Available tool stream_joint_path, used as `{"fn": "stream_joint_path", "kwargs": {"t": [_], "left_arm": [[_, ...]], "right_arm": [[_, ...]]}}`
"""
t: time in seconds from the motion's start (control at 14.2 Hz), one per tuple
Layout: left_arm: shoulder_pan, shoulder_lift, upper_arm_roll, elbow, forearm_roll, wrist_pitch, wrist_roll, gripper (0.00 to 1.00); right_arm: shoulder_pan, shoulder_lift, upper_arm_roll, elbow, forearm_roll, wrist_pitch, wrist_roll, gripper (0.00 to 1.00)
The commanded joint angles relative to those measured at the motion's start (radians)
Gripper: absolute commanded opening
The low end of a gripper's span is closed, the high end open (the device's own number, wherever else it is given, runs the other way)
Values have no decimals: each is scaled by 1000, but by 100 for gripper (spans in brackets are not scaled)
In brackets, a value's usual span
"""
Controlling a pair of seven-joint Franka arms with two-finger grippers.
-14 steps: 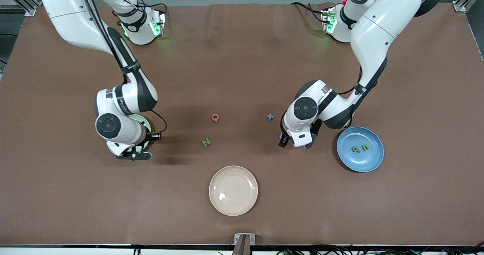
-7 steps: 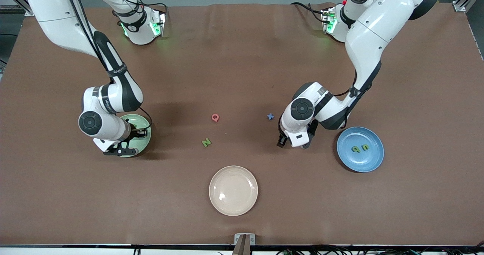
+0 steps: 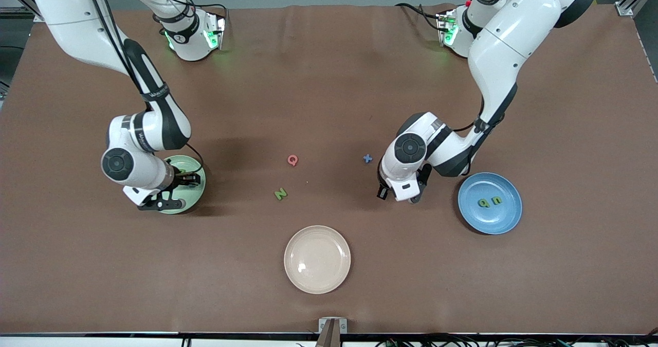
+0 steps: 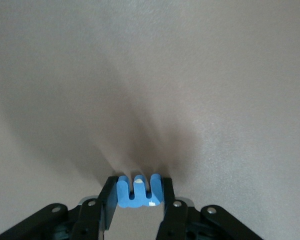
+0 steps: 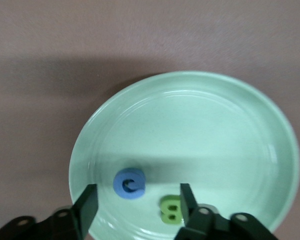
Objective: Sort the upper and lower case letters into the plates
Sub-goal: 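Drop the blue E on the blue plate while the right gripper reaches N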
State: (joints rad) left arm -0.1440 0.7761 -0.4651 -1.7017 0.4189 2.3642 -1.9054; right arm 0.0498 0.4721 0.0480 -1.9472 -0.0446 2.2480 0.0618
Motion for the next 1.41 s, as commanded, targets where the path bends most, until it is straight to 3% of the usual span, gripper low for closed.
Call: {"fn": "stream_joint_path", "kwargs": {"t": [0.0,0.21,0.49,0.64,0.85,1.2,1.27,1.34], "left_arm": [[9,-12,9,10,81,-9,28,5],[84,-75,-1,11,84,-93,187,3],[197,-115,-12,4,64,-155,426,1],[259,-132,-32,1,64,-192,531,1],[339,-147,-73,-7,64,-272,650,1],[454,-144,-89,-39,64,-275,819,2],[458,-137,-89,-41,63,-275,819,7],[458,-135,-89,-55,63,-275,821,20]], "right_arm": [[-18,-38,24,83,3,-141,-11,100],[62,-32,23,103,121,-127,122,100],[215,23,23,116,173,55,402,100],[296,97,21,151,167,140,545,100],[389,200,10,250,151,154,680,100],[439,238,-19,271,89,166,765,92],[439,240,-20,271,86,166,771,90],[439,240,-20,272,86,166,771,88]]}}
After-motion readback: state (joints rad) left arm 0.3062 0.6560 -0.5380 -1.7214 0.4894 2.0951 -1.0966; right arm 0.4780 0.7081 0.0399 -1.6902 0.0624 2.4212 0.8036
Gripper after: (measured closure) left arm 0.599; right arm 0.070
